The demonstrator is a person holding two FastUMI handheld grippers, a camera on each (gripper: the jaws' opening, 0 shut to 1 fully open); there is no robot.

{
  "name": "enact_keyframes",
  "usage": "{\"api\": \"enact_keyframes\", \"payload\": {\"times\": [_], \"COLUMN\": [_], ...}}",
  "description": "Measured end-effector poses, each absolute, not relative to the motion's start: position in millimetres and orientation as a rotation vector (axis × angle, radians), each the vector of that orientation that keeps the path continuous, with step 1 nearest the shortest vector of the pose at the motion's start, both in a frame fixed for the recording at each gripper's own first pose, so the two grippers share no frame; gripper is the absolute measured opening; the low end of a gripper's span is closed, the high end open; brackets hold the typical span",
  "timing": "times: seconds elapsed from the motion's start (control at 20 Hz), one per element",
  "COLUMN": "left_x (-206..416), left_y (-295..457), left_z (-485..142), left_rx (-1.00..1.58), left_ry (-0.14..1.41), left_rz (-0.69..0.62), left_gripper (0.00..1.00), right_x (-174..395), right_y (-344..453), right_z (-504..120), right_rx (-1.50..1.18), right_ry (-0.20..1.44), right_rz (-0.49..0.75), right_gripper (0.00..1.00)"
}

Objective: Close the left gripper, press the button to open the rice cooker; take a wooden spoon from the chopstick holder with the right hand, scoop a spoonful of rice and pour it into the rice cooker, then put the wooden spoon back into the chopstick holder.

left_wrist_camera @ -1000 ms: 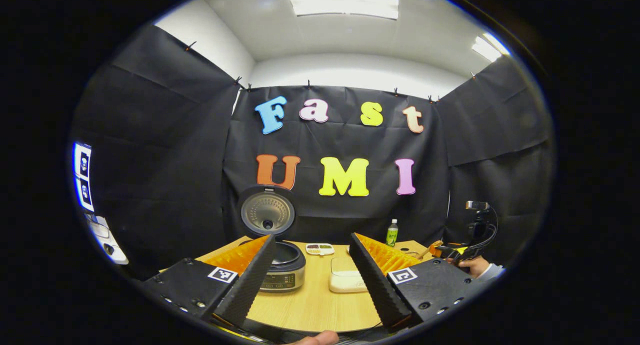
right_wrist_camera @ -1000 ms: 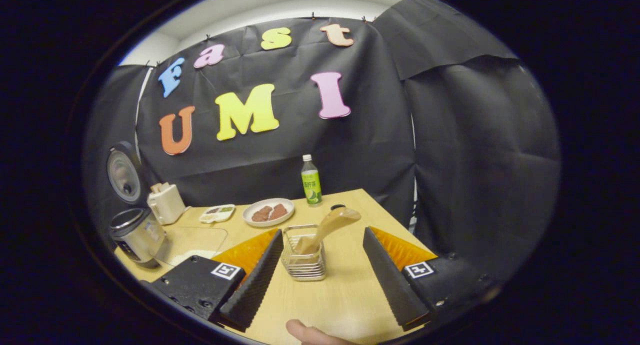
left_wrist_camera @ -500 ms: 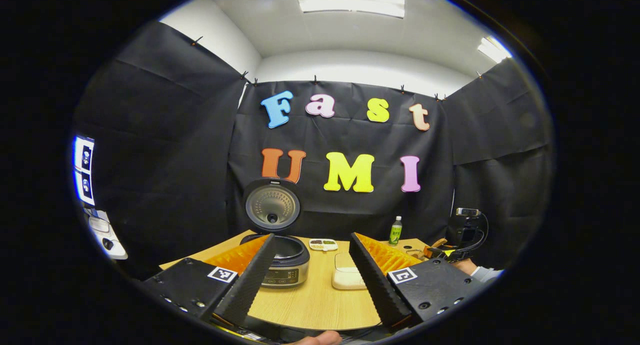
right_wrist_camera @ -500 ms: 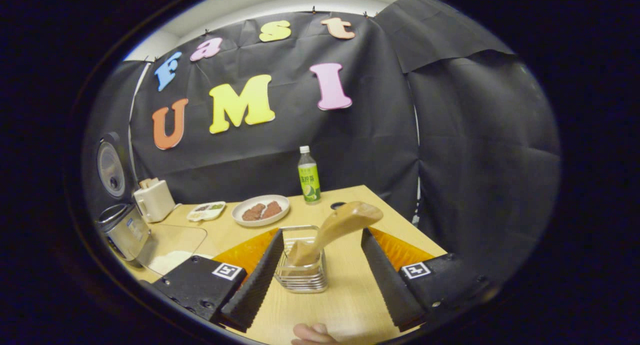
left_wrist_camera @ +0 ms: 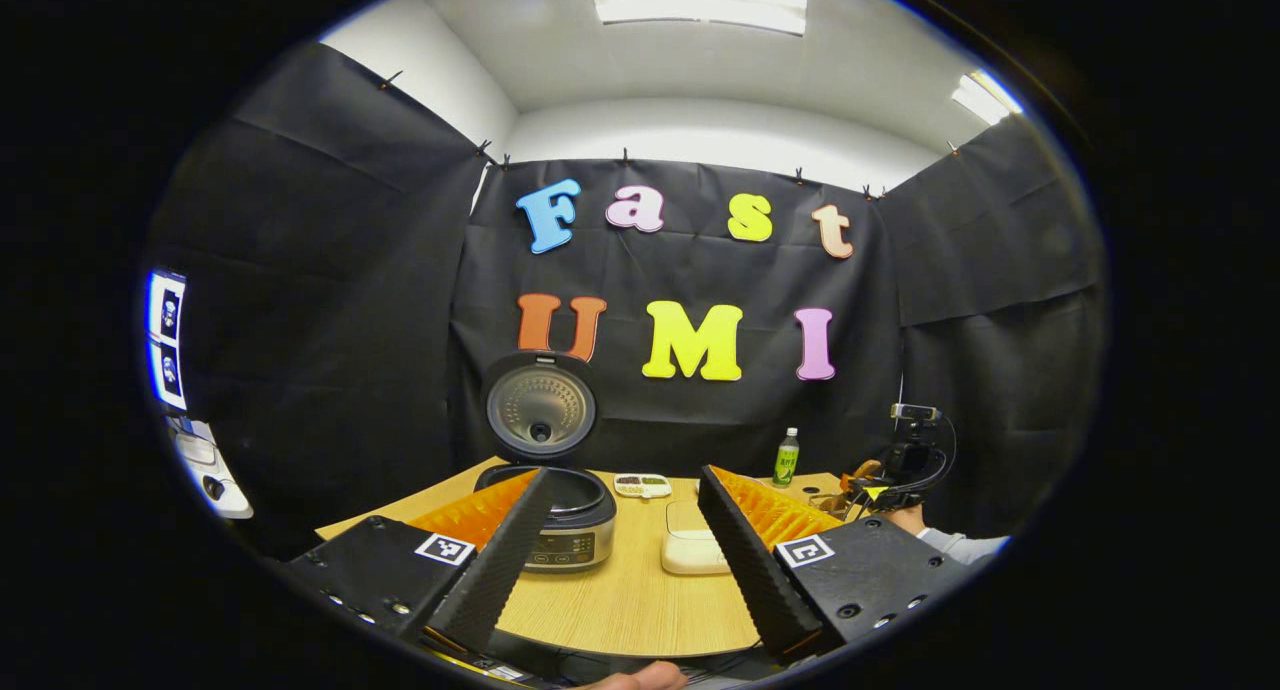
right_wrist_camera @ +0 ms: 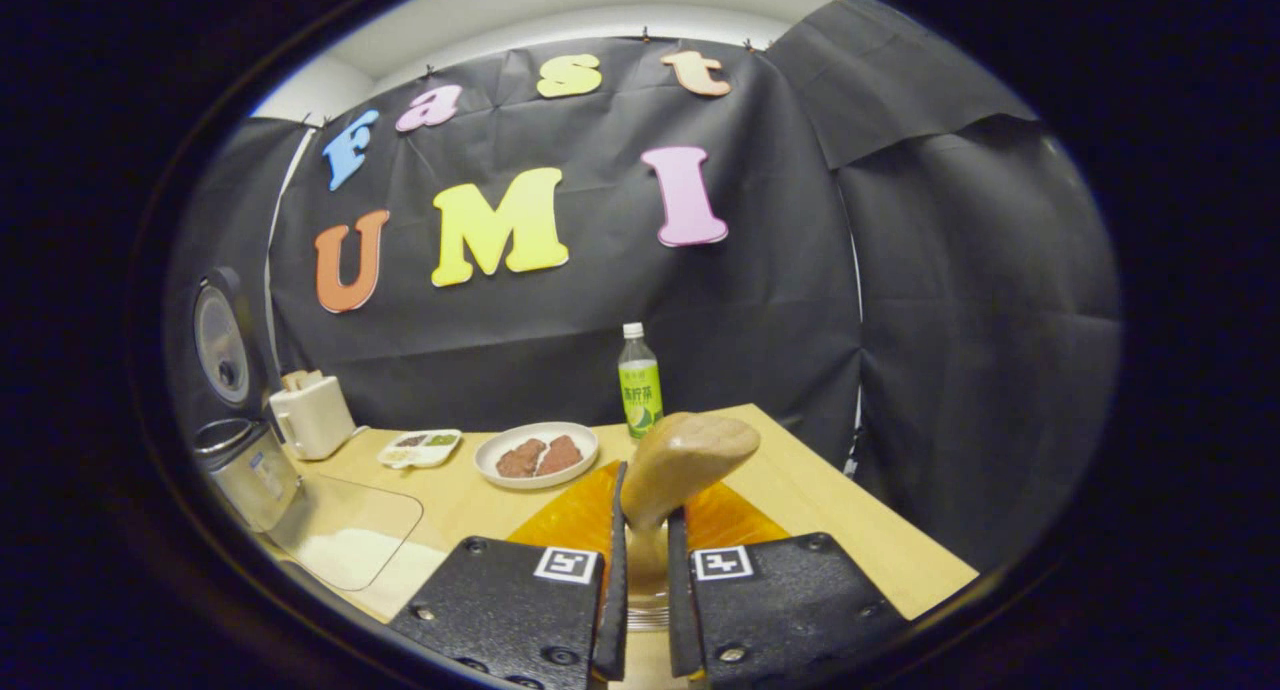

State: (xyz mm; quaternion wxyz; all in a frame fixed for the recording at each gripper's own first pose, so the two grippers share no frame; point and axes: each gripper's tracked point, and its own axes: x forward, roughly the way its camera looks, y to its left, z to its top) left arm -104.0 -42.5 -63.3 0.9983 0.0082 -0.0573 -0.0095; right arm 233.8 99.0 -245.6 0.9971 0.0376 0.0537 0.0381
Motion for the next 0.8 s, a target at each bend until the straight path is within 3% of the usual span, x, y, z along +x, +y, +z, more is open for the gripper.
{"api": "enact_keyframes", "payload": {"times": [0.25,0.8], "left_x": [-102.7,-113.4], "left_y": [-30.8,-12.5], "left_z": [-68.4,-63.7], "left_rx": [0.014,-0.014], "left_ry": [-0.107,-0.116], "left_rz": [-0.010,-0.006], "left_gripper": [0.94,0.94], "right_x": [219.1,179.7], "right_y": [118.6,229.6], "right_z": [-185.2,-133.3], "right_rx": [-0.012,-0.008], "right_ry": [0.000,0.055], "right_rz": [0.105,0.347], "right_gripper": [0.19,0.12]}}
